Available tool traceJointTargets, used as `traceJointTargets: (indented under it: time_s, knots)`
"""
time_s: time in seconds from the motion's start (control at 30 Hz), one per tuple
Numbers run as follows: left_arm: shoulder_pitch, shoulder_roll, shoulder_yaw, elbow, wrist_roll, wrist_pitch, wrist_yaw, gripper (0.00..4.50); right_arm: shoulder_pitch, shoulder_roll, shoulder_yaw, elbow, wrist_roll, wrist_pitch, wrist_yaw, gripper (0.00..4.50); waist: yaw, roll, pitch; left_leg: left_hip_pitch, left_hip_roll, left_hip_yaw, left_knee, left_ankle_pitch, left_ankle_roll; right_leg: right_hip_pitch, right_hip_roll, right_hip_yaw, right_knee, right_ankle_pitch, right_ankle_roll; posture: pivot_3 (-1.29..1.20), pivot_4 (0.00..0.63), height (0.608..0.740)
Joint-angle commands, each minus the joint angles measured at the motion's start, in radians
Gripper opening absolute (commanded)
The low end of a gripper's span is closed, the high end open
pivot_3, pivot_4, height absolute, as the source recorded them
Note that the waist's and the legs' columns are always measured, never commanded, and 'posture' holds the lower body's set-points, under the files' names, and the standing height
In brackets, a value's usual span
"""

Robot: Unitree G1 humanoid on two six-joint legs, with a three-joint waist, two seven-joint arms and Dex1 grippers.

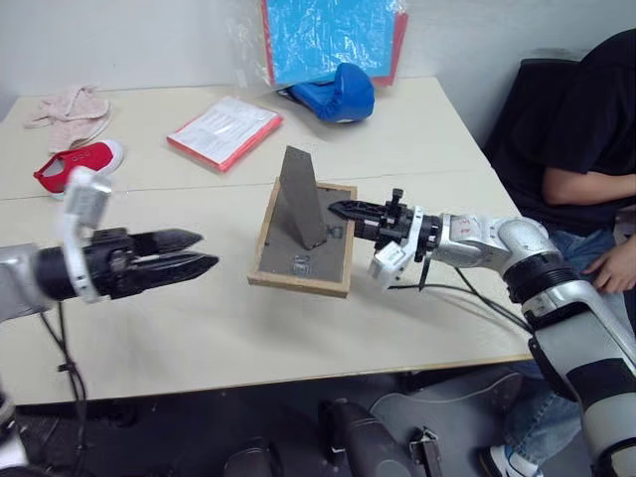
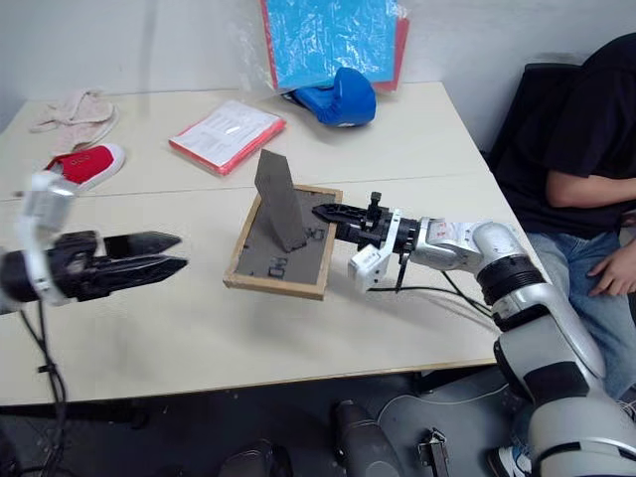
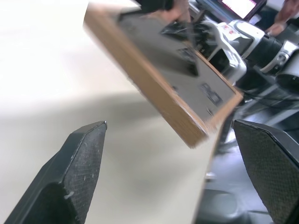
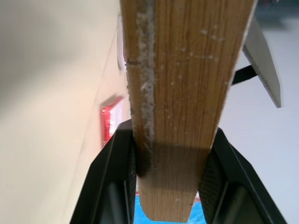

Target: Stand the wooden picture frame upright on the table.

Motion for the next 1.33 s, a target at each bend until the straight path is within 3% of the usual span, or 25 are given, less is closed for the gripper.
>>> traceJointTargets:
  time_s: [0.03,0.13,0.27,0.47,0.67,0.7,0.73,0.87,0.93,1.13,1.23,1.33]
  knots:
    - [0.062,-0.006,0.075,-0.107,0.004,-0.11,0.007,4.5,0.092,0.048,-0.069,-0.249,0.661,0.427,0.52,1.22,0.005,0.0,0.0,0.001,0.0,-0.001,0.0,0.0,0.0,0.001,0.0,0.0,0.0,0.0,0.0,0.0,0.15,0.74]
    - [0.085,-0.059,0.075,-0.133,0.03,-0.183,0.096,4.5,0.151,0.08,-0.165,-0.426,1.006,0.926,0.727,1.22,0.027,0.001,0.001,0.0,0.001,-0.003,0.004,0.0,0.0,0.002,0.0,-0.001,0.002,0.0,0.0,0.0,0.15,0.74]
    - [0.119,-0.064,0.037,-0.134,0.052,-0.245,0.124,4.5,0.155,0.099,-0.228,-0.476,1.14,1.348,0.782,1.22,0.045,0.001,0.0,-0.002,0.001,-0.003,0.006,-0.002,0.002,0.0,-0.001,-0.002,0.002,0.0,0.0,0.0,0.15,0.74]
    - [0.114,-0.054,-0.005,-0.116,0.038,-0.289,0.151,4.5,0.171,0.17,-0.265,-0.424,1.069,1.542,0.783,1.22,0.051,0.0,0.0,-0.009,0.001,-0.002,0.005,-0.002,0.002,-0.007,0.0,-0.001,0.001,0.0,0.0,0.0,0.15,0.74]
    - [0.114,-0.042,-0.051,-0.101,0.032,-0.32,0.147,4.5,0.243,0.186,-0.267,-0.473,1.005,1.595,0.83,1.22,0.051,0.0,0.0,-0.014,0.001,-0.002,0.006,-0.003,0.002,-0.01,-0.001,-0.002,0.0,0.001,0.001,0.0,0.15,0.74]
    - [0.113,-0.036,-0.059,-0.091,0.034,-0.324,0.142,4.5,0.255,0.178,-0.272,-0.495,1.002,1.609,0.837,1.97,0.051,0.0,0.0,-0.014,0.001,-0.002,0.006,-0.003,0.003,-0.01,-0.001,-0.002,0.0,0.001,0.001,0.0,0.15,0.74]
    - [0.112,-0.031,-0.065,-0.083,0.033,-0.328,0.135,4.5,0.264,0.167,-0.276,-0.521,0.996,1.622,0.848,2.27,0.051,0.0,0.0,-0.013,0.001,-0.002,0.006,-0.002,0.002,-0.01,0.0,-0.002,0.0,0.001,0.001,0.0,0.15,0.74]
    - [0.11,-0.006,-0.078,-0.063,0.032,-0.344,0.107,4.5,0.297,0.066,-0.289,-0.662,0.976,1.67,0.919,3.64,0.054,0.001,0.0,-0.014,0.0,-0.003,0.007,-0.003,0.003,-0.01,-0.001,-0.002,0.0,0.001,0.001,0.0,0.15,0.74]
    - [0.094,0.014,-0.083,-0.039,0.031,-0.353,0.089,4.5,0.303,-0.042,-0.321,-0.754,0.982,1.704,0.969,4.36,0.054,0.001,0.001,-0.014,0.0,-0.003,0.007,-0.003,0.003,-0.01,-0.001,-0.002,0.0,0.001,0.002,0.0,0.15,0.74]
    - [0.025,0.084,-0.091,0.042,0.041,-0.391,0.027,4.5,0.253,-0.432,-0.505,-0.836,1.139,1.849,1.28,4.46,0.062,0.004,0.003,-0.015,0.0,-0.003,0.007,-0.004,0.005,-0.009,0.0,-0.003,-0.003,0.001,0.003,0.0,0.15,0.74]
    - [-0.015,0.115,-0.104,0.086,0.047,-0.414,-0.002,4.5,0.25,-0.504,-0.581,-0.806,1.181,1.886,1.333,4.46,0.052,0.002,0.004,-0.013,0.0,-0.003,0.006,-0.005,0.008,-0.008,0.001,-0.003,-0.004,0.001,0.003,0.0,0.15,0.74]
    - [-0.049,0.134,-0.124,0.104,0.053,-0.436,-0.028,4.5,0.267,-0.491,-0.622,-0.807,1.187,1.891,1.297,4.46,0.049,0.002,0.004,-0.013,0.0,-0.003,0.006,-0.005,0.008,-0.008,0.001,-0.002,-0.004,0.001,0.003,0.0,0.15,0.74]
